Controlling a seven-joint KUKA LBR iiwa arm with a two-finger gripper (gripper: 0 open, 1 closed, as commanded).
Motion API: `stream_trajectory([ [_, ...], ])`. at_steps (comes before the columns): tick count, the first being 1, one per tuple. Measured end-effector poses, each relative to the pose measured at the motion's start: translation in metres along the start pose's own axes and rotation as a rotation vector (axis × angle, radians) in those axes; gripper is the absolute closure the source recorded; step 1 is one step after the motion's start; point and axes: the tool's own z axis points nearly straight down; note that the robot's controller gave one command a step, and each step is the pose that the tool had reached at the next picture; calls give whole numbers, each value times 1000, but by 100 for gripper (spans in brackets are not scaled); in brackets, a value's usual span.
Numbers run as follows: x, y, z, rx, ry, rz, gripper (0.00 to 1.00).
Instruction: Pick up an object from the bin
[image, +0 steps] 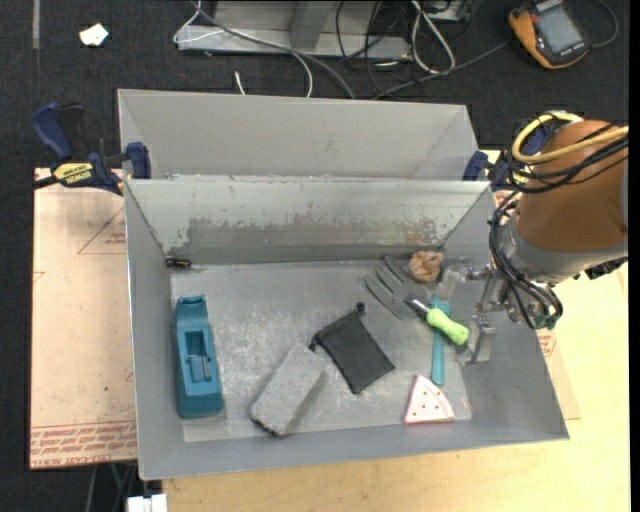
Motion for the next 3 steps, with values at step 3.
stream_trajectory([
  [3, -15, 57, 132, 5, -19, -146, 0],
])
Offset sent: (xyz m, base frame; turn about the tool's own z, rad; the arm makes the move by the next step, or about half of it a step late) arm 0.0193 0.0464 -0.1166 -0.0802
